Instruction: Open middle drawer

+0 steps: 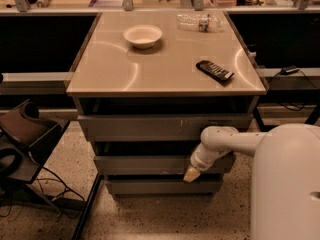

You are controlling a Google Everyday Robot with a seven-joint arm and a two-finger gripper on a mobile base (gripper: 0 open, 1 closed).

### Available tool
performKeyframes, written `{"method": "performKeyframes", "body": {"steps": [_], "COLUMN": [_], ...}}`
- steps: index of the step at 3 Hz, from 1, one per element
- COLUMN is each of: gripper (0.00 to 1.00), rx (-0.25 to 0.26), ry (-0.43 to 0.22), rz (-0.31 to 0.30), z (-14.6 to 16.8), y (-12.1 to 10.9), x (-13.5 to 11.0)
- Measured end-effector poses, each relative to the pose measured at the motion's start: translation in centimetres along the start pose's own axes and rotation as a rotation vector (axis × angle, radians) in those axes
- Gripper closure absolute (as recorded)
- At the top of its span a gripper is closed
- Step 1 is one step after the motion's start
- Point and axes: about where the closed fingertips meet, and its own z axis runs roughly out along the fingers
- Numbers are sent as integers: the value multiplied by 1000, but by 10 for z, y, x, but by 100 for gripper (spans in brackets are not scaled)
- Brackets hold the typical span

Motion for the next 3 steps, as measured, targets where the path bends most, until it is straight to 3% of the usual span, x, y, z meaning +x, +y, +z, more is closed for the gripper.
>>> {"method": "performKeyframes", "body": {"steps": [2,3], "gripper": [89,100], "rx": [0,0], "ry": [0,0], "rz": [0,0], "z": [-7,-9], "y": [0,-1], "x": [-3,-2]}}
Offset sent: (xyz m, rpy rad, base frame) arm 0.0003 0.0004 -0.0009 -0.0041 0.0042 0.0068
